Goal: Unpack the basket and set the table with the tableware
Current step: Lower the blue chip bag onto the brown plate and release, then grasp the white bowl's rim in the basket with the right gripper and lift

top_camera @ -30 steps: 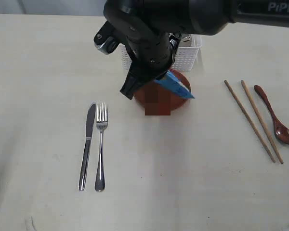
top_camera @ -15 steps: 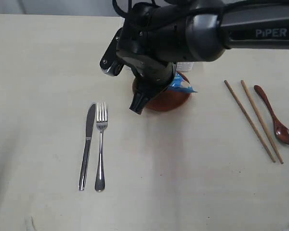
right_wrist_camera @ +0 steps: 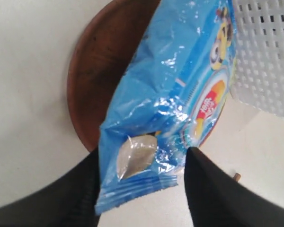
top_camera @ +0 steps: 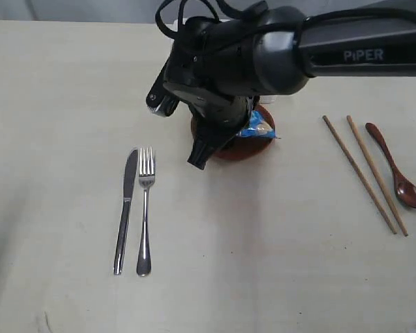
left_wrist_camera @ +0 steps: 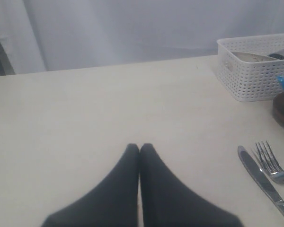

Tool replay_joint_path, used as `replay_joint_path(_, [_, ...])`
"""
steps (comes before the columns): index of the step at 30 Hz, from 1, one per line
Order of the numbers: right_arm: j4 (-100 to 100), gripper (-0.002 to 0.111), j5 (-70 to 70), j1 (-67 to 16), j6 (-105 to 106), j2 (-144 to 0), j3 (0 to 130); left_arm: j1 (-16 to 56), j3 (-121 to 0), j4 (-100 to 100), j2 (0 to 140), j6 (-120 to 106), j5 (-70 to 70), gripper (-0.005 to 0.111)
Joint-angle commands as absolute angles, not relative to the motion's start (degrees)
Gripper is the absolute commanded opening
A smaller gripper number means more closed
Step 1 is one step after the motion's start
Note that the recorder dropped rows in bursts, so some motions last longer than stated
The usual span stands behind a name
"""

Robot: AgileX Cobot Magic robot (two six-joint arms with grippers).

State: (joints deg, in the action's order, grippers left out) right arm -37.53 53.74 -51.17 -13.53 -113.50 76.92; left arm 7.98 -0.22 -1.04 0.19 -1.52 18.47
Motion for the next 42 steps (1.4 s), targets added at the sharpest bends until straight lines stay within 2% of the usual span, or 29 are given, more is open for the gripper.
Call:
replay_joint_path(1, [-36.41,0.048,55.53,-51.53,-13.31,-111.45,78.55,7.93,0.0,-0.83,0.0,-1.75,18.36,0.0])
replay_joint_path(7, [-19.63,0.048,56.17,-52.09,-2.55,-104.71,79.88,7.93,0.0,-0.83,0.0,-1.75,18.36,0.0])
replay_joint_path(10, [-19.5,0.048,56.28,-51.49,-5.45,-103.76,81.75,7.93,0.0,-0.83,0.0,-1.75,18.36,0.0])
replay_joint_path(12, [-14.54,0.048,54.98,-47.9,-8.13,-104.61,86.49,7.93,0.0,-0.83,0.0,-1.75,18.36,0.0])
replay_joint_path(15, [5.21,0.048,50.33,-38.85,-0.98,-109.03,97.77,7.93,0.0,-0.83,0.0,-1.75,18.36,0.0])
replay_joint_path(18, [13.02,0.048,53.45,-33.32,2.38,-117.56,107.6,7.93,0.0,-0.83,0.0,-1.75,18.36,0.0])
replay_joint_path(22, [10.93,0.048,57.72,-32.09,4.93,-126.97,117.92,7.93,0.0,-0.83,0.0,-1.75,18.36,0.0])
replay_joint_path(29, [6.04,0.048,57.52,-32.01,5.8,-135.32,127.23,7.93,0.0,-0.83,0.0,-1.75,18.36,0.0])
replay_joint_path(42, [0.78,0.047,60.68,-32.01,8.04,-139.25,128.88,7.93,0.0,-0.83,0.0,-1.75,18.36,0.0])
